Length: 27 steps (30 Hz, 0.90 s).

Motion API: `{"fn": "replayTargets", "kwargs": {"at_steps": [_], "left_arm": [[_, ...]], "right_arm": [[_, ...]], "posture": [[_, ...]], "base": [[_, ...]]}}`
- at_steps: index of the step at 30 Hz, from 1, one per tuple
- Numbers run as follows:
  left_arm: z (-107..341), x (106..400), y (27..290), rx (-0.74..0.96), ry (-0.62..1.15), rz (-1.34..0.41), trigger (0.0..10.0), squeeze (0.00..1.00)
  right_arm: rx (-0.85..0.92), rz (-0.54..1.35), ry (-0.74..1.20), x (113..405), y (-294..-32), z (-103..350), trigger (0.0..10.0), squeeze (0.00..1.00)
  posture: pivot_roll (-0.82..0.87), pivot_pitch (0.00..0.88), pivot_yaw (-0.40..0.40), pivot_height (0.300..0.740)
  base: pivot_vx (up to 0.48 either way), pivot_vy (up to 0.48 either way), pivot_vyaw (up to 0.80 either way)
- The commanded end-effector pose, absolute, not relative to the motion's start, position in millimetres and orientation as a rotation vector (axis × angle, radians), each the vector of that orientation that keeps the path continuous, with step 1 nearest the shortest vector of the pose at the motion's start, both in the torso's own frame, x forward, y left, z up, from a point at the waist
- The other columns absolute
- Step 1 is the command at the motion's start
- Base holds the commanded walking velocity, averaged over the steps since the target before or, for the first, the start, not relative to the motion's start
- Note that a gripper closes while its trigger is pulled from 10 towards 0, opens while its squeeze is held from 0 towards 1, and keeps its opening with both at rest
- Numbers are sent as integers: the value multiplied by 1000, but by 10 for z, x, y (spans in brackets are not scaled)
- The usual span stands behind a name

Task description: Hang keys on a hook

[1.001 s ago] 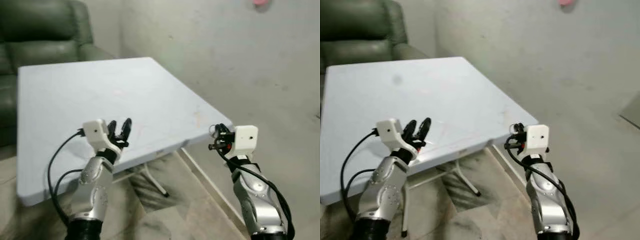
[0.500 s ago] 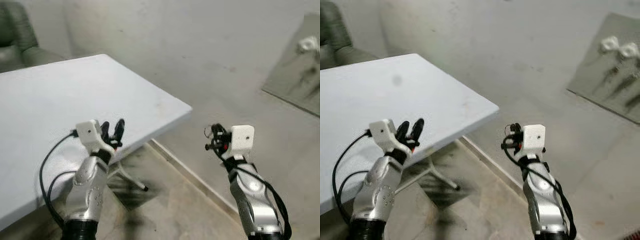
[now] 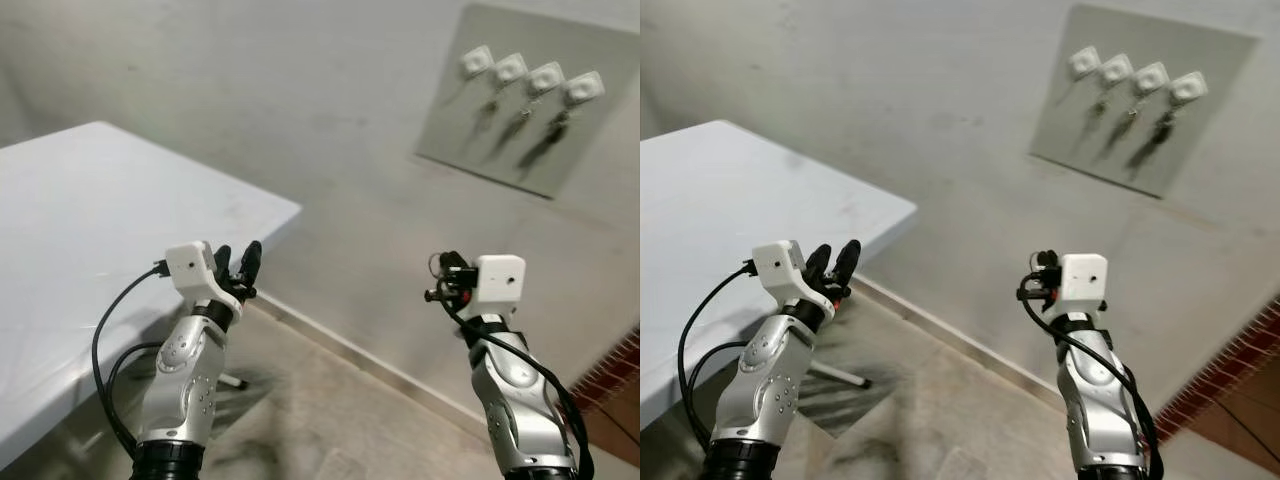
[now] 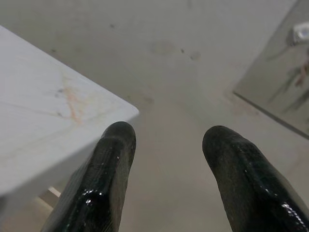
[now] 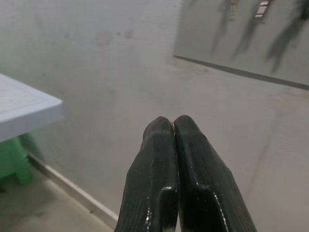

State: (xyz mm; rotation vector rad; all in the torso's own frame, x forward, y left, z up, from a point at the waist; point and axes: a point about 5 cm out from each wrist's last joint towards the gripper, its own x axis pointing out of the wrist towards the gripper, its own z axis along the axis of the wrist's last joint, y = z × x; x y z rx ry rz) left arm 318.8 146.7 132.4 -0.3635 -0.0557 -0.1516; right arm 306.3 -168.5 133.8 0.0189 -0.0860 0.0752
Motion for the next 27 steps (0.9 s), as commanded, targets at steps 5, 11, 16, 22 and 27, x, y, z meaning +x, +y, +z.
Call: {"fn": "replayTargets", "kwargs": {"at_steps": [5,11,16,22,27], "left_arm": [[1380,3204,1439,-353,-65,-167,10000,0],[1385,3201,1431,-350,-66,-171,10000,0],[1392,3205,1428,-350,-66,-175,10000,0],[1388,3201,1419,-348,-66,-180,10000,0],[1387,3200,1411,-347,-65,-186,10000,0]], "right_arm": [[15,67,-112,3072,-1699,1404,10000,0],[13,66,-113,3069,-1703,1399,10000,0],[11,66,-113,3068,-1703,1398,10000,0],[13,62,-137,3058,-1715,1413,10000,0],[19,54,-134,3055,-1721,1413,10000,0]], "posture": [[90,0,-59,740],[91,0,-58,740],[91,0,-58,740],[90,0,-58,740],[89,0,-57,740]], "base": [[0,0,-725],[0,0,-725],[0,0,-723],[0,0,-483],[0,0,0]]}}
